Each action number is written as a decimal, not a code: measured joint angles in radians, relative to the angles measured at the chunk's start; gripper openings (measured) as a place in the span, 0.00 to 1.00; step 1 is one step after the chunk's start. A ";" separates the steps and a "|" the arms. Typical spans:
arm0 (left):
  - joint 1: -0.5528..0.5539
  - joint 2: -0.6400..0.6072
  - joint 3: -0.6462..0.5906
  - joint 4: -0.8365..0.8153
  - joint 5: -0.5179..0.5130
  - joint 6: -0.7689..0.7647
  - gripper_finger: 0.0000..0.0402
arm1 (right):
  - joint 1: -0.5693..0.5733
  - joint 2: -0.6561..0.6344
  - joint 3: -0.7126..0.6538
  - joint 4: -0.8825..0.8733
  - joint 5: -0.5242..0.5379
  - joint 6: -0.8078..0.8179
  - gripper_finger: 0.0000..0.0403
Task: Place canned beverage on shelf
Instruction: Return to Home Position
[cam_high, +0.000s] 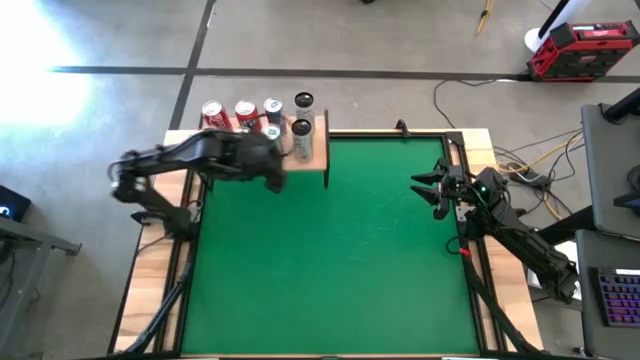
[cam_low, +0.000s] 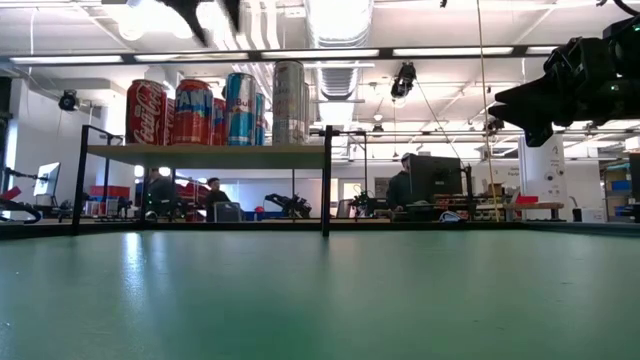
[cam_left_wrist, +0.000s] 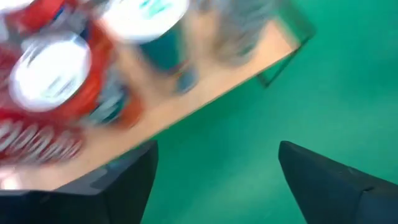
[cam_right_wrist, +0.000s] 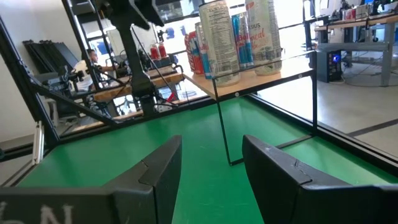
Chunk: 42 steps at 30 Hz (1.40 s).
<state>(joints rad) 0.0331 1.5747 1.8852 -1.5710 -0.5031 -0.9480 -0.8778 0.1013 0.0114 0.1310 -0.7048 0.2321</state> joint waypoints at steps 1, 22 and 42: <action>0.000 -0.046 -0.064 0.001 0.007 -0.012 0.77 | 0.000 0.000 0.000 0.000 0.000 0.000 0.40; -0.128 -0.980 -1.522 1.523 0.131 0.635 0.13 | 0.000 0.000 0.000 0.000 0.000 0.000 0.40; -0.128 -0.917 -1.733 2.022 0.199 1.316 0.03 | 0.000 0.000 0.000 -0.002 0.000 0.000 0.40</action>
<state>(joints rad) -0.0948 0.6573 0.1525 0.4508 -0.3036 0.3682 -0.8780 0.1013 0.0113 0.1295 -0.7049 0.2321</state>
